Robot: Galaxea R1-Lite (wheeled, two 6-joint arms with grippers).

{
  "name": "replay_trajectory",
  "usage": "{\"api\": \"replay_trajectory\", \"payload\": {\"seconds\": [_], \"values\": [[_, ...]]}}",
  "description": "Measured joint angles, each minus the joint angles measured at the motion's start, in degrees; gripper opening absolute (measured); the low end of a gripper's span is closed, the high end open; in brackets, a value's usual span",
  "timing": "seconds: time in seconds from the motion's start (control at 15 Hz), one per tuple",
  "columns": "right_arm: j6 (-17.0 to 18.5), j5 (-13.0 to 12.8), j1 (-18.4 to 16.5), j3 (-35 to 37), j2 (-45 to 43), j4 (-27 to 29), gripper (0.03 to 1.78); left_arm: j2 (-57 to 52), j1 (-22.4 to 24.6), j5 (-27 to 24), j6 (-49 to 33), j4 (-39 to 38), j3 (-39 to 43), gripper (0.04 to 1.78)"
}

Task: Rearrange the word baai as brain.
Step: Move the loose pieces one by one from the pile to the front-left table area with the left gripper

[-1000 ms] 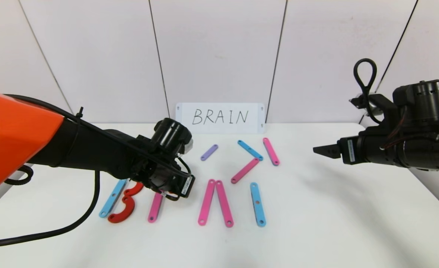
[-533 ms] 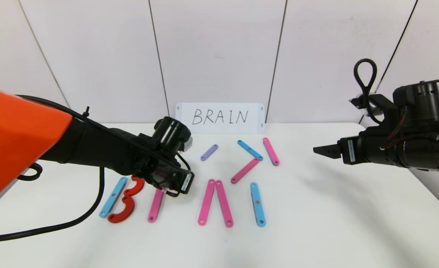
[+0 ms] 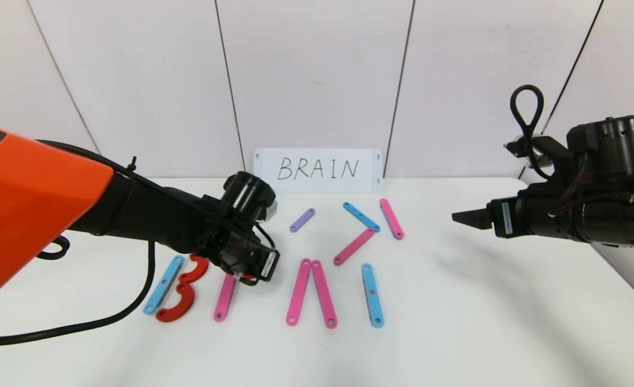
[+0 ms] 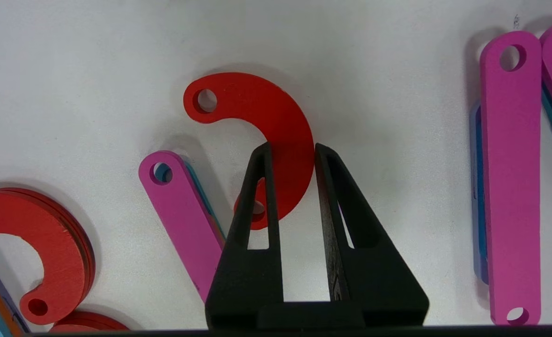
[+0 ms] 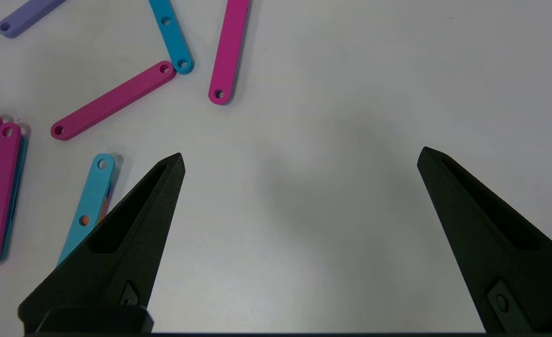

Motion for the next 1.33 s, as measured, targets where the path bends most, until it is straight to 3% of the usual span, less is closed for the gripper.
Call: {"api": "replay_trajectory", "payload": {"seconds": [0.67, 0.8, 0.93, 1.33], "values": [[0.0, 0.0, 0.0, 0.0, 0.0, 0.0, 1.74, 0.1, 0.0, 0.3, 0.2, 0.2, -0.2, 0.29], [0.0, 0.0, 0.0, 0.0, 0.0, 0.0, 1.74, 0.1, -0.1, 0.3, 0.4, 0.1, -0.3, 0.36], [0.0, 0.0, 0.0, 0.0, 0.0, 0.0, 1.74, 0.1, -0.2, 0.3, 0.7, 0.1, -0.5, 0.54], [0.0, 0.0, 0.1, 0.0, 0.0, 0.0, 1.74, 0.1, -0.2, 0.3, 0.8, 0.0, -1.3, 1.46]]}}
